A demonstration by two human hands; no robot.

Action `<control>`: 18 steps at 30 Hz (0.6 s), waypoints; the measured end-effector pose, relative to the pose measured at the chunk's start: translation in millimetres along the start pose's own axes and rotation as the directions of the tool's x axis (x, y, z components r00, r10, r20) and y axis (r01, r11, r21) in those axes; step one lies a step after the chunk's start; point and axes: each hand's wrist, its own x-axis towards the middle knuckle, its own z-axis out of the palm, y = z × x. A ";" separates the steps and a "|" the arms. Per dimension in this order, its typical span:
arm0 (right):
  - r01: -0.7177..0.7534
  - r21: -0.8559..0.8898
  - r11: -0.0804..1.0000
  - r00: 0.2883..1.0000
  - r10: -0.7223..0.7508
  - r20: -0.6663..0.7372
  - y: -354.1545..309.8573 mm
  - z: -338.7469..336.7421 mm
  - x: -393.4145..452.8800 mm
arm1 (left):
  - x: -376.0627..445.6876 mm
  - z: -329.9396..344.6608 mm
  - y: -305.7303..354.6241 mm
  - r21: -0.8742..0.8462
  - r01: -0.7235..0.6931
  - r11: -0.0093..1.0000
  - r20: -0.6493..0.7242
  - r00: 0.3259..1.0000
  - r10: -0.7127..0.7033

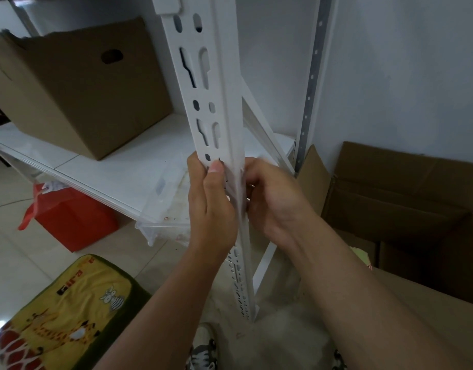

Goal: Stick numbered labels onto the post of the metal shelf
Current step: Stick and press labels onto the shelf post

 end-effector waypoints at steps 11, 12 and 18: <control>0.003 0.026 1.000 0.998 -0.005 0.055 4.0 -4.7 -3.2 | 0.2 -2.8 -0.9 0.016 -0.003 1.000 0.024 1.000 0.003; 0.006 0.028 1.000 0.999 -0.007 0.045 4.3 -4.9 -2.9 | 0.1 -2.7 -0.8 0.014 -0.006 1.000 0.026 1.000 0.005; 0.012 0.052 0.999 0.999 -0.013 0.035 3.4 -4.0 0.1 | 0.5 -2.5 -1.6 0.002 -0.010 1.000 0.027 1.000 0.010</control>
